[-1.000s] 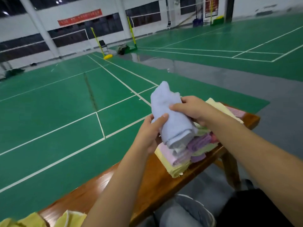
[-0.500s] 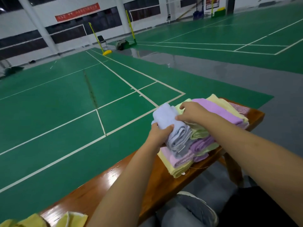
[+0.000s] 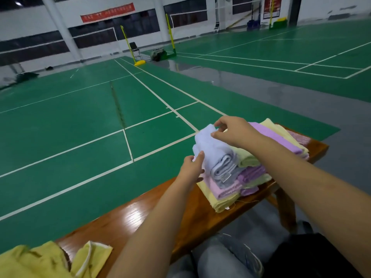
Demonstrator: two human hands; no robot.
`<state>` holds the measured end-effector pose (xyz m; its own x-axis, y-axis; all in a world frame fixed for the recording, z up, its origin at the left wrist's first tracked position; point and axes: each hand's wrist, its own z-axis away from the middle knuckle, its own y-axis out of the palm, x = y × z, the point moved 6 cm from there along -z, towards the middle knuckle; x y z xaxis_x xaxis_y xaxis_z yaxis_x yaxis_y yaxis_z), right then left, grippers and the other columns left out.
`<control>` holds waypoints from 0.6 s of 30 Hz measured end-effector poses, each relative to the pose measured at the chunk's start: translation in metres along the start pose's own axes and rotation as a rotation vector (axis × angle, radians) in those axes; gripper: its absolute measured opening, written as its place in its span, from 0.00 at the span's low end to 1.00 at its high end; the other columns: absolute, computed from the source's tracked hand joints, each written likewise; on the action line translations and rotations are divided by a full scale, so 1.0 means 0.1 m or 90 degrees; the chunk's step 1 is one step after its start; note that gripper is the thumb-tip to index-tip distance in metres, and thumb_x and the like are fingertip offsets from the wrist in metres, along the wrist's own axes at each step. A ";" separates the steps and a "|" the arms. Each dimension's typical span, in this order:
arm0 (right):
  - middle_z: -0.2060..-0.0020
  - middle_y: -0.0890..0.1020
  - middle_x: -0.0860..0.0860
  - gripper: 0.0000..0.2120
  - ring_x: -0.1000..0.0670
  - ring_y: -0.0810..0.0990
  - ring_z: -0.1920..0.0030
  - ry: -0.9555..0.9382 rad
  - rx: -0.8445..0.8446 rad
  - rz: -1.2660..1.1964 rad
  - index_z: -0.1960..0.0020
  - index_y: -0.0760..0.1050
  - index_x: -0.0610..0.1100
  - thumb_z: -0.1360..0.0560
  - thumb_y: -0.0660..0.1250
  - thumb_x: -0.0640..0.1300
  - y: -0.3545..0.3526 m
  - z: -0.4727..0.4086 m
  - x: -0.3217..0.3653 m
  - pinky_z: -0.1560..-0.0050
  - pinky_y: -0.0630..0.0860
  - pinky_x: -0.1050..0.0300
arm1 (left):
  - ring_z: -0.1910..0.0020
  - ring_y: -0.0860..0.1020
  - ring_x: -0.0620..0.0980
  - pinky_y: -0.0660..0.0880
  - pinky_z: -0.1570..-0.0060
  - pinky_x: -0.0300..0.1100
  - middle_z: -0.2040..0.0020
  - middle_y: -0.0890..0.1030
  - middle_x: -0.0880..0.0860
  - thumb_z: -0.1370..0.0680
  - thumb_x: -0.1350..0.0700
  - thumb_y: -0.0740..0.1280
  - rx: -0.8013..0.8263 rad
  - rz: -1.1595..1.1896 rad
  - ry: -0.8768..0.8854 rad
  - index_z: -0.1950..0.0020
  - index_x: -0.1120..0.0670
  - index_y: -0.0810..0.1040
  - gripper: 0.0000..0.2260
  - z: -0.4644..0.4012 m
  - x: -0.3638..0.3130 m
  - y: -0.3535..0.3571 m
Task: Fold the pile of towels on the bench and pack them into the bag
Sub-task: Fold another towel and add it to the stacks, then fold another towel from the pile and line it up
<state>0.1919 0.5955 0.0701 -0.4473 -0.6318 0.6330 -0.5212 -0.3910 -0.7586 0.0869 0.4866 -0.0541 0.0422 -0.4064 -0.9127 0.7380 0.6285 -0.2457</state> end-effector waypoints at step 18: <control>0.57 0.83 0.50 0.03 0.53 0.83 0.57 -0.014 0.420 -0.236 0.51 0.78 0.47 0.25 0.68 0.43 2.73 1.48 0.87 0.56 0.78 0.59 | 0.39 0.74 0.58 0.68 0.39 0.48 0.40 0.77 0.58 0.25 0.60 0.68 -0.594 -0.405 -0.057 0.40 0.60 0.78 0.14 1.82 2.13 -2.39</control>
<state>0.1183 0.3345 -0.1048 -0.3089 -0.3908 0.8671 -0.0885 -0.8959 -0.4354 0.0415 0.1292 -0.1301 -0.0848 -0.8513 -0.5177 -0.1465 0.5246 -0.8386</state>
